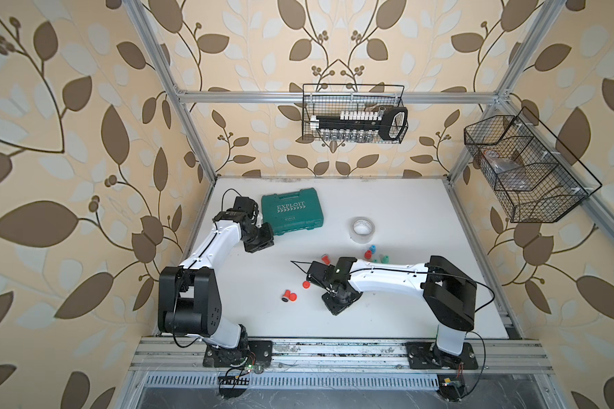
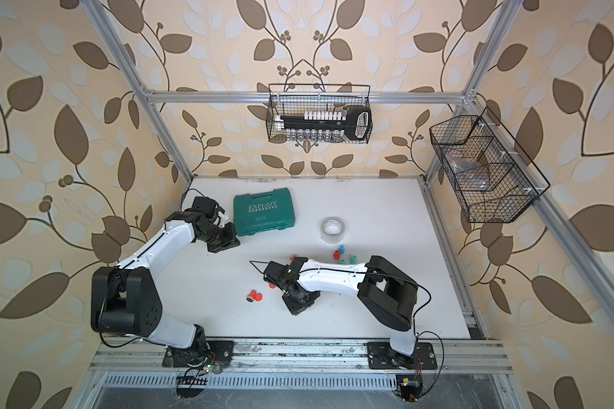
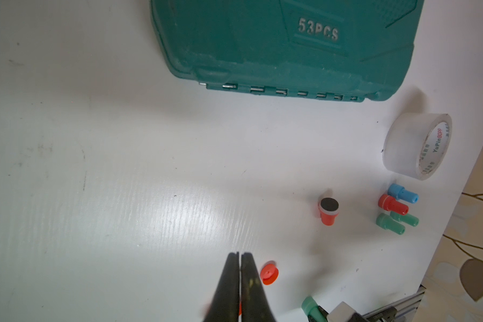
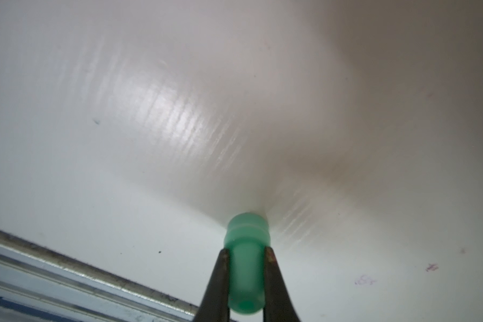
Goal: Close the stamp cap
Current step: Move the stamp at the center of the board.
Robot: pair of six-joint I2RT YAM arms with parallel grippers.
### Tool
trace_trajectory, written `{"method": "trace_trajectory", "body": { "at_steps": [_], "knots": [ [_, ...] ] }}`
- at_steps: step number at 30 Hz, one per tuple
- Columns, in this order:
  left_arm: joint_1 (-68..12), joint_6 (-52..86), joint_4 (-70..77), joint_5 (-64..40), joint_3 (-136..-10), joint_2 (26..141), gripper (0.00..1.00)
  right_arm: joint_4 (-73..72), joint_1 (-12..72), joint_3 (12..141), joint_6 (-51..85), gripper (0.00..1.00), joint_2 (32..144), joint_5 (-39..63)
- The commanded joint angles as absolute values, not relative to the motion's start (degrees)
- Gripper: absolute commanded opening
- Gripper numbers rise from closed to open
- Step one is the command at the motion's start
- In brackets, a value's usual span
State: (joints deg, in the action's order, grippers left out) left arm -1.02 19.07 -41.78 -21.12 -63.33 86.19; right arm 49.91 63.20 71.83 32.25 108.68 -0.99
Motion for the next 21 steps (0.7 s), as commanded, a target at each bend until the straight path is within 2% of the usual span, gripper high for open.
{"method": "trace_trajectory", "body": {
  "at_steps": [1, 15, 21],
  "knots": [
    [-0.2, 19.2, -41.9, -22.7, -62.7, 85.7, 0.09, 41.1, 63.8, 60.7, 34.4, 0.0, 127.1, 3.2],
    [-0.2, 19.3, -41.3, -22.7, -62.0, 84.3, 0.12, 46.1, 59.1, 65.0, 32.6, 0.0, 109.5, -1.3],
    [-0.2, 19.3, -41.3, -22.6, -61.9, 84.4, 0.12, 49.3, 57.1, 67.3, 30.7, 0.0, 107.2, -2.2]
  ]
}}
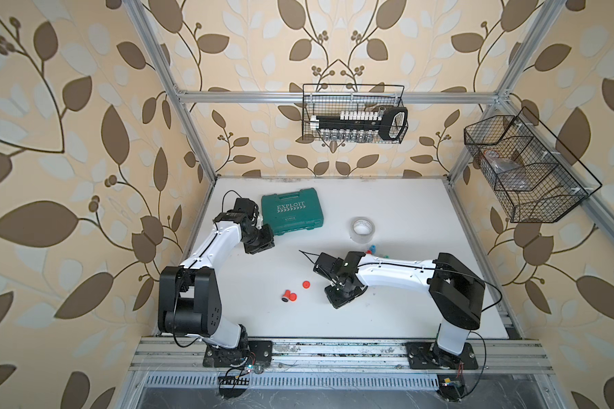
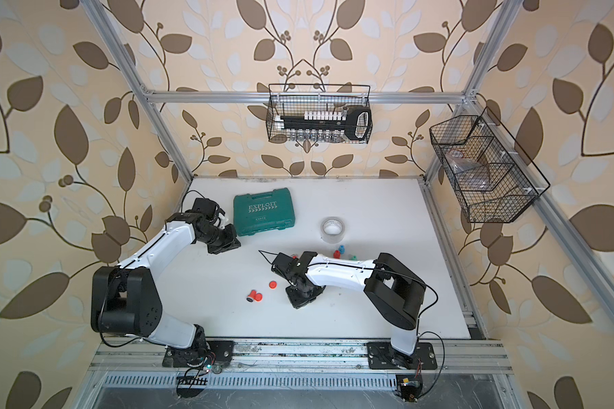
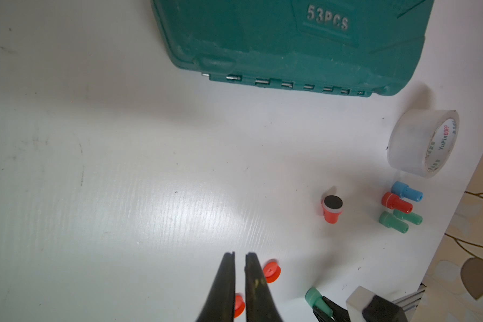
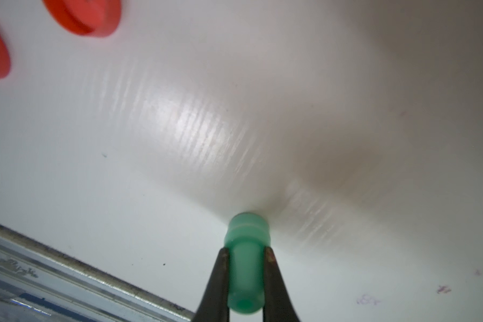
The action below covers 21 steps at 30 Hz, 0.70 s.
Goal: Close the stamp cap
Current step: Move the stamp at the center of the board.
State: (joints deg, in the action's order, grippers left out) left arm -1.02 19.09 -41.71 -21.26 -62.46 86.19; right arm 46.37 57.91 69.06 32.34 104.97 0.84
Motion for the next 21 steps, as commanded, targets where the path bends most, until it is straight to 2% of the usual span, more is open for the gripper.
{"method": "trace_trajectory", "body": {
  "at_steps": [1, 13, 21],
  "knots": [
    [-0.2, 19.2, -41.3, -22.6, -61.9, 84.3, 0.12, 49.5, 56.9, 67.5, 30.5, 0.0, 107.2, -2.3],
    [-0.2, 19.3, -41.3, -22.9, -62.0, 84.5, 0.12, 50.7, 54.3, 67.3, 29.4, 0.0, 104.1, -4.7],
    [-0.2, 19.3, -41.3, -23.2, -62.1, 84.7, 0.12, 48.6, 42.0, 62.2, 24.3, 0.0, 101.5, -4.6]
  ]
}}
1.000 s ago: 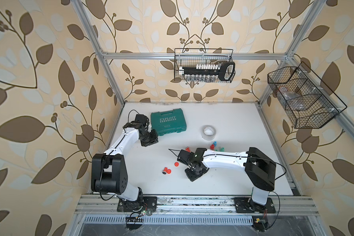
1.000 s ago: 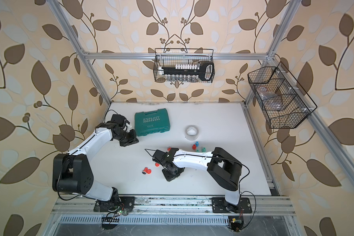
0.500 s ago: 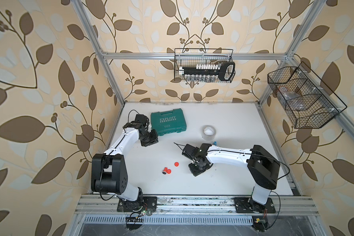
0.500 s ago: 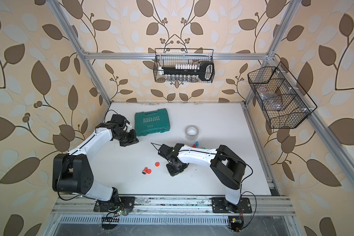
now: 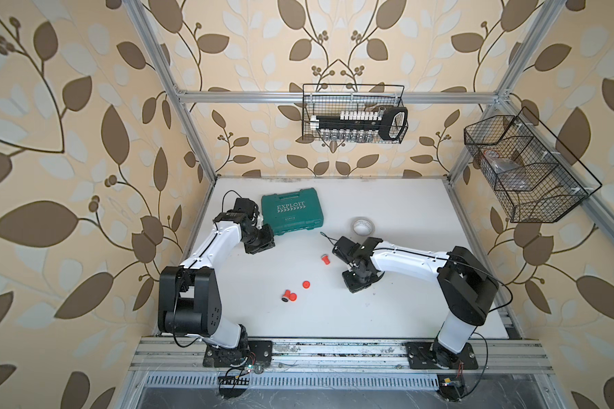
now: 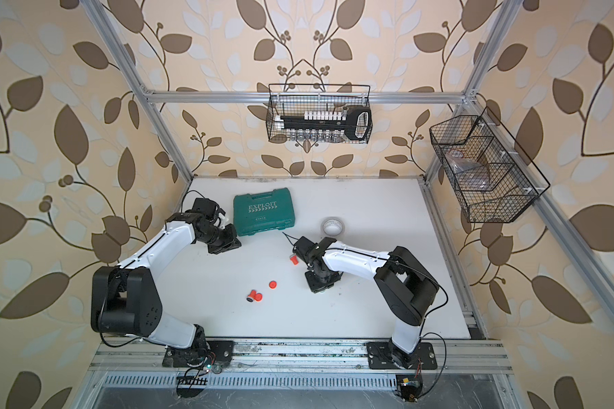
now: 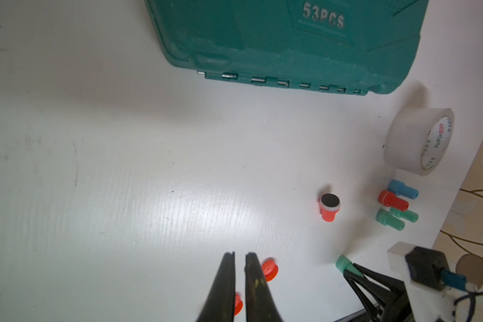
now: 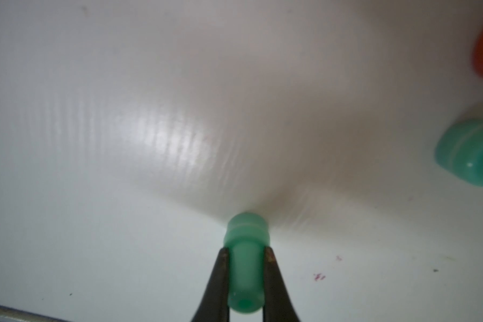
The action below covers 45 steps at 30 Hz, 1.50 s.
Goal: Close the stamp cap
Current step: Move the stamp at the center of the board.
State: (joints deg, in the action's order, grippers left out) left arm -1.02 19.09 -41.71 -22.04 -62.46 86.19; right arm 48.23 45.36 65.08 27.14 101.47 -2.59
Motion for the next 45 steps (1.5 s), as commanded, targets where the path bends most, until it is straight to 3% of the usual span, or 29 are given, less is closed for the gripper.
{"method": "trace_trajectory", "body": {
  "at_steps": [1, 8, 12, 18, 24, 38, 45],
  "knots": [
    [-0.2, 19.2, -41.3, -23.3, -62.0, 84.7, 0.12, 48.3, 40.5, 61.6, 23.5, 0.0, 101.1, -4.4],
    [-0.2, 19.2, -41.3, -23.4, -62.1, 84.8, 0.12, 47.7, 27.5, 60.8, 19.2, 0.0, 99.6, -4.4],
    [-0.2, 19.2, -41.3, -23.5, -62.1, 84.9, 0.12, 48.4, 24.7, 61.8, 17.9, 0.0, 99.3, -4.3],
    [-0.2, 19.3, -41.3, -23.5, -62.1, 85.0, 0.12, 49.3, 24.5, 63.0, 17.7, 0.19, 99.6, -3.7],
    [-0.2, 19.2, -41.3, -23.5, -62.1, 85.2, 0.12, 51.1, 24.5, 63.9, 17.8, 0.26, 97.4, -4.1],
    [-0.2, 19.2, -41.3, -23.6, -62.0, 85.2, 0.12, 57.7, 24.7, 67.2, 18.4, 0.28, 87.5, -4.4],
    [-1.1, 18.8, -41.9, -23.5, -61.4, 85.4, 0.15, 59.3, 30.2, 70.5, 20.1, 0.28, 86.8, -4.0]
  ]
}}
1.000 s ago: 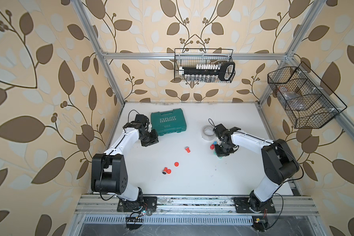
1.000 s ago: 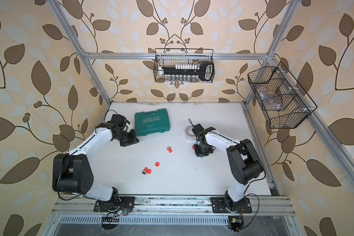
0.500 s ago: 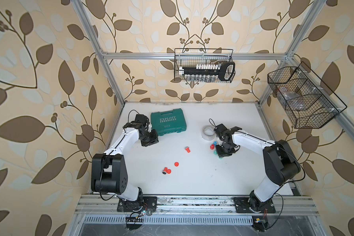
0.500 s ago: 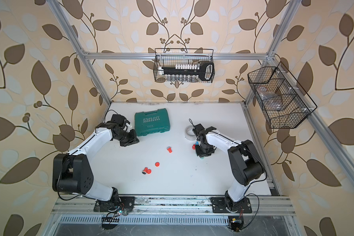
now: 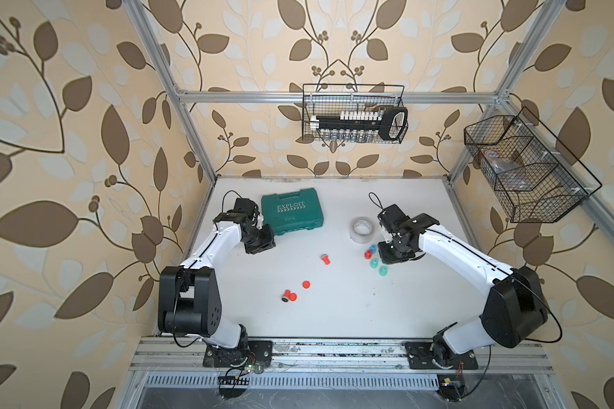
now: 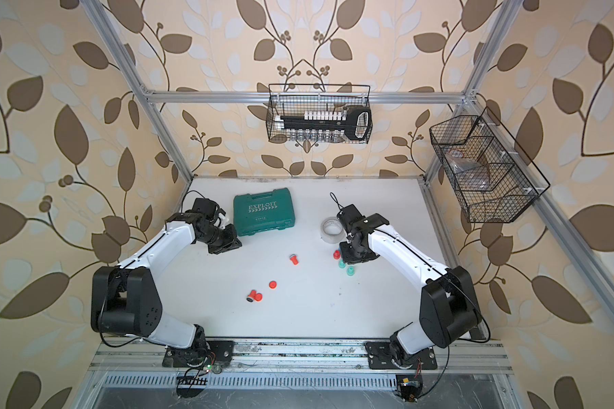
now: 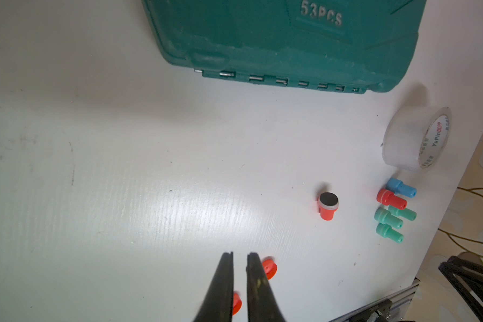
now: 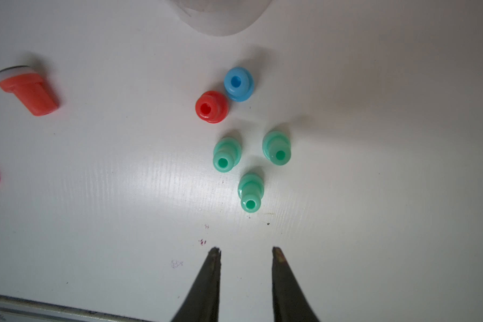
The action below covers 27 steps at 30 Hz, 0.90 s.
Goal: Close the stamp cap
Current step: Move the stamp at the center of the board.
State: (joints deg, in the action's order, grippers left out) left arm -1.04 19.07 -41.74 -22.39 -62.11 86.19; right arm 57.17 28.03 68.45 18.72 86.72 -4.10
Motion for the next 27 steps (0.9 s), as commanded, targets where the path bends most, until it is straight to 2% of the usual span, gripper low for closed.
{"method": "trace_trajectory", "body": {
  "at_steps": [1, 8, 16, 27],
  "knots": [
    [-1.5, 18.6, -42.1, -23.2, -61.5, 85.4, 0.15, 59.1, 31.2, 71.0, 20.5, 0.28, 87.2, -3.8],
    [-3.7, 18.4, -42.6, -21.5, -61.6, 85.4, 0.16, 57.1, 39.4, 76.2, 22.2, 0.27, 94.2, -3.9],
    [-4.2, 18.2, -42.5, -21.4, -61.6, 84.8, 0.16, 54.2, 47.0, 86.4, 22.8, 0.27, 107.5, -3.7],
    [-4.1, 18.1, -42.5, -21.1, -61.7, 84.3, 0.17, 51.8, 47.4, 97.1, 22.0, 0.27, 121.2, -4.7]
  ]
}}
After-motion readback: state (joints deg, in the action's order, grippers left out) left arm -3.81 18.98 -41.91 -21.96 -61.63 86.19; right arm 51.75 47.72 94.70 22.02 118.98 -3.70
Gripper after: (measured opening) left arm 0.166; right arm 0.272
